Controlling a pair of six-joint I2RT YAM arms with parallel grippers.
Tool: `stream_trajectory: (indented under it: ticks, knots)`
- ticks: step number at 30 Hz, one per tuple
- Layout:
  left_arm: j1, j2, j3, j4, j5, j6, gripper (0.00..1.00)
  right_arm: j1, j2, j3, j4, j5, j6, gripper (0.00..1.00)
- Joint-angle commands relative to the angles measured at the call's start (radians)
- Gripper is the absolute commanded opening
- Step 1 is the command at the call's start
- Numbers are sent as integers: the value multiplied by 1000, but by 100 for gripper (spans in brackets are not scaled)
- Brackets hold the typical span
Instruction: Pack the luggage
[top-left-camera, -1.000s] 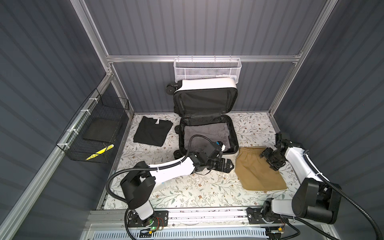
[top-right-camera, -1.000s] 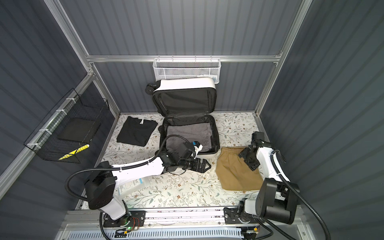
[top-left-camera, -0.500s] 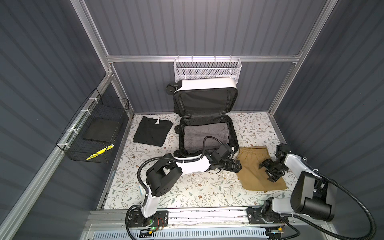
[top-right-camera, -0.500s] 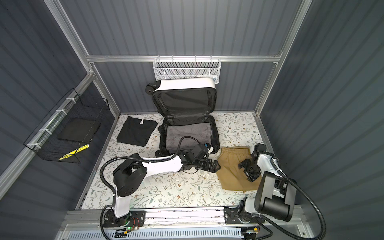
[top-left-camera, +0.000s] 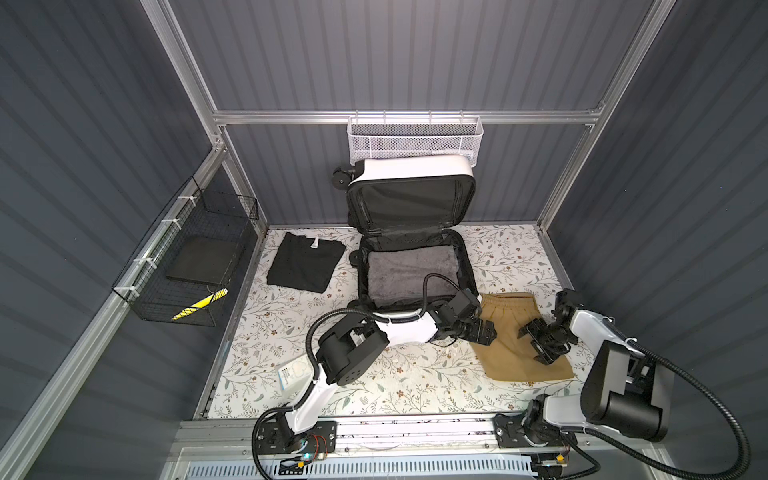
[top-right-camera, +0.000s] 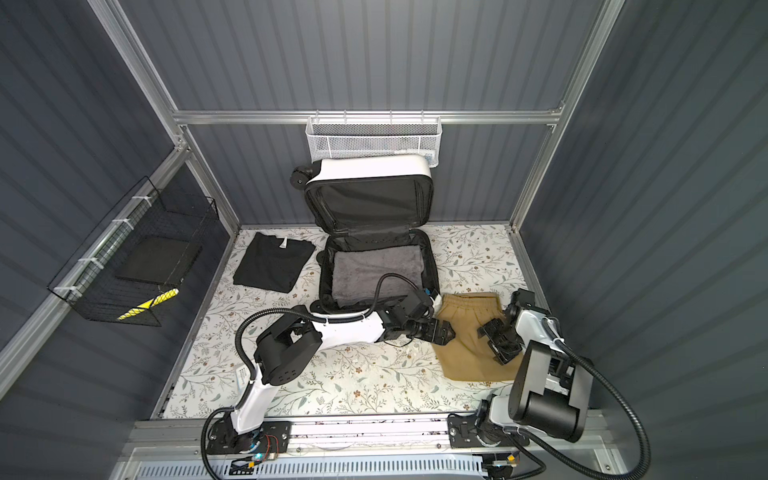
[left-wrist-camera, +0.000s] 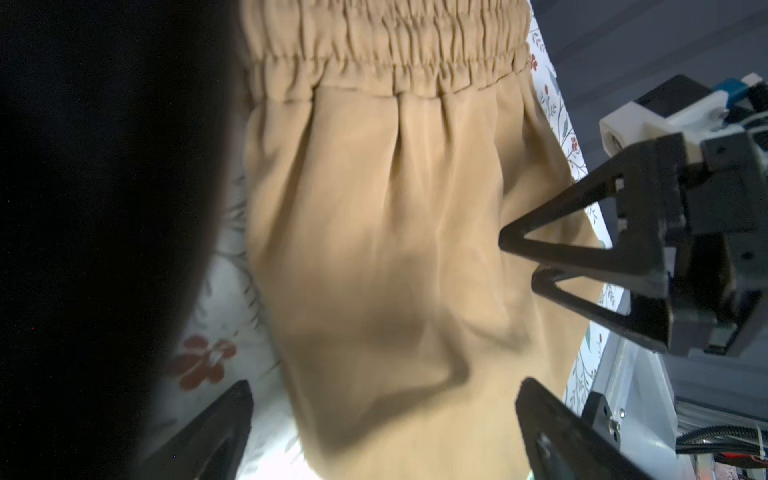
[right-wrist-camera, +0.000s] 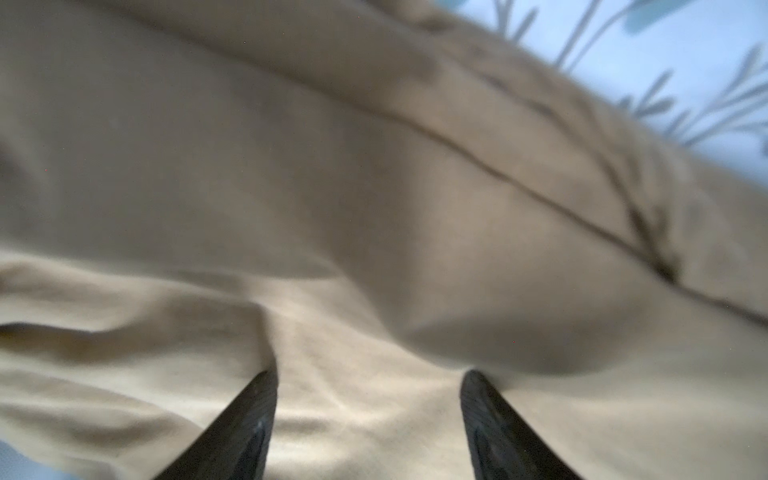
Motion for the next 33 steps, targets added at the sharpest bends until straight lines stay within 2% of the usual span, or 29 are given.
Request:
stream_trajectory:
  ticks: [1,11,16,21,29,31,33]
  knots:
    - [-11,51,41,24,2,-24,100,-2,24,-57,36,-15,12,73]
    - [-14,126,77,195,43,-73,98,-1,49,-85,66,-15,6,73]
    - [-16,133,49,302,61,-114,89,-1,59,-88,74,-17,3,73]
    - [-21,111,24,332,60,-116,64,-1,62,-88,76,-17,0,73]
    - [-27,61,-22,349,57,-118,11,-1,48,-69,63,-43,-13,72]
    - [-26,45,-33,340,50,-115,1,-1,29,-52,46,-48,-19,73]
    - [-26,30,-35,317,42,-104,0,-2,4,-27,28,-55,-23,73]
